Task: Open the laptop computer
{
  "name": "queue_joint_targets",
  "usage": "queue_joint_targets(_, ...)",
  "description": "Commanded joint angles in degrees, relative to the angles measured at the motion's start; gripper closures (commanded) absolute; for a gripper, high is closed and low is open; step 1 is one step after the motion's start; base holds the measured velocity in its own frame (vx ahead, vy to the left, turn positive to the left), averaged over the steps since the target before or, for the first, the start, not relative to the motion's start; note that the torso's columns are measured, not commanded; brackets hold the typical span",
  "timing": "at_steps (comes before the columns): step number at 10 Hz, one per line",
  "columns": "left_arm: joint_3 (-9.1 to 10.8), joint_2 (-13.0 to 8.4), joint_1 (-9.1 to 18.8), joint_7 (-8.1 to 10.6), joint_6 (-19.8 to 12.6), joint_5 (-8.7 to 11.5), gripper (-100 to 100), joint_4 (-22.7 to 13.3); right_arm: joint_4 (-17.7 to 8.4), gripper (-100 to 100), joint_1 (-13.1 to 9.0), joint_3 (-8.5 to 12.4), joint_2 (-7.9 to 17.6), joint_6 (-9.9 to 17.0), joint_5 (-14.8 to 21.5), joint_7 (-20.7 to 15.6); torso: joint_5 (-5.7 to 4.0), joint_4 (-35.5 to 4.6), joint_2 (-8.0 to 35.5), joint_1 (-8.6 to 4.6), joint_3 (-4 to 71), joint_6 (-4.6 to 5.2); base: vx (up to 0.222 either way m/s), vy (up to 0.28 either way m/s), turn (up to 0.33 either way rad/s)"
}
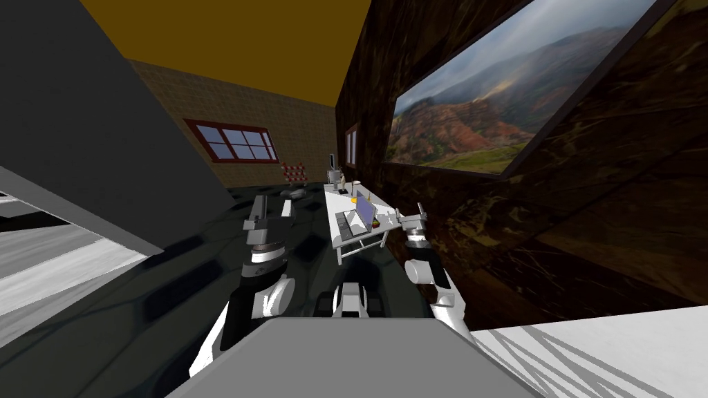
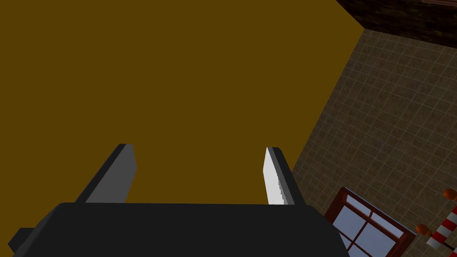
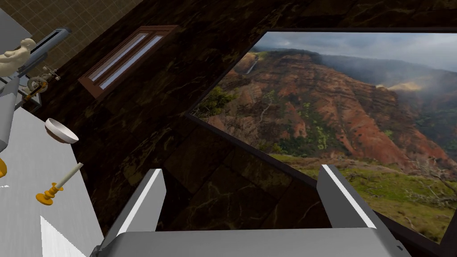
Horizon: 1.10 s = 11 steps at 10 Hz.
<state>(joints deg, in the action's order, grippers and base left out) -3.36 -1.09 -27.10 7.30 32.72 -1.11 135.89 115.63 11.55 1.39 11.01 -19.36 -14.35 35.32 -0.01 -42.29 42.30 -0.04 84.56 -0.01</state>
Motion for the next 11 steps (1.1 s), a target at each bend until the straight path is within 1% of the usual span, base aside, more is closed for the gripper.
queue_joint_targets(1,0.0,0.0,0.0,0.0,0.0,0.0,0,0.0,-2.96,-100,-2.85,-0.32,0.29,1.93,-2.19,4.15,0.0,0.0,0.0,0.02,0.0,0.03,-0.008,-0.084,0.097)
queue_joint_targets(2,0.0,0.0,0.0,0.0,0.0,0.0,0,0.0,-2.96,-100,-2.85,-0.32,0.29,1.93,-2.19,4.81,0.0,0.01,-0.04,0.01,0.02,-0.01,-0.007,-0.068,0.047)
queue_joint_targets(3,0.0,0.0,-0.01,0.0,0.0,0.0,0,0.0,-4.88,-100,-4.93,-0.41,0.5,3.42,-3.75,6.9,0.01,0.01,-0.03,0.07,0.02,0.03,-0.018,-0.083,0.075)
queue_joint_targets(4,0.0,0.0,0.0,0.0,0.0,0.0,0,0.0,-4.88,-100,-4.93,-0.41,0.5,3.42,-3.75,7.68,0.01,0.0,-0.01,0.02,0.0,0.0,-0.02,-0.071,0.047)
queue_joint_targets(5,0.0,0.0,0.0,0.0,0.0,0.0,0,0.0,-6.85,-100,-7.04,-0.51,0.67,4.93,-5.32,9.74,0.01,0.0,0.01,0.06,-0.01,0.03,-0.021,-0.086,0.081)
queue_joint_targets(6,0.0,0.0,0.0,0.0,0.0,0.0,0,0.0,-6.85,-100,-7.04,-0.51,0.67,4.93,-5.32,10.59,0.0,0.0,-0.01,0.01,0.0,0.0,-0.014,-0.074,0.057)
queue_joint_targets(7,0.0,0.0,0.0,0.0,0.0,0.0,0,0.0,-8.88,-100,-9.19,-0.6,0.82,6.47,-6.91,12.53,0.0,0.01,-0.03,0.06,0.02,0.02,-0.009,-0.07,0.067)
queue_joint_targets(8,0.0,0.0,0.0,0.0,0.0,0.0,0,0.0,-8.88,-100,-9.19,-0.6,0.82,6.47,-6.91,13.52,0.01,0.02,-0.06,0.06,0.04,0.0,-0.008,-0.063,0.053)
queue_joint_targets(9,0.0,0.0,-0.01,0.0,0.0,0.0,0,0.0,-10.96,-100,-11.35,-0.7,0.93,8.03,-8.51,15.44,0.02,0.01,-0.04,0.08,0.03,0.02,-0.026,-0.082,0.112)
queue_joint_targets(10,0.0,0.0,0.0,0.0,0.0,0.0,0,0.0,-10.96,-100,-11.35,-0.7,0.93,8.03,-8.51,16.47,0.0,0.0,0.02,0.0,-0.01,0.0,-0.015,-0.072,0.045)
queue_joint_targets(11,0.0,0.0,-0.01,0.0,0.0,0.0,0,0.0,-13.1,-100,-13.53,-0.8,1.0,9.6,-10.11,18.41,0.0,0.0,-0.01,0.04,0.0,0.03,-0.016,-0.09,0.073)
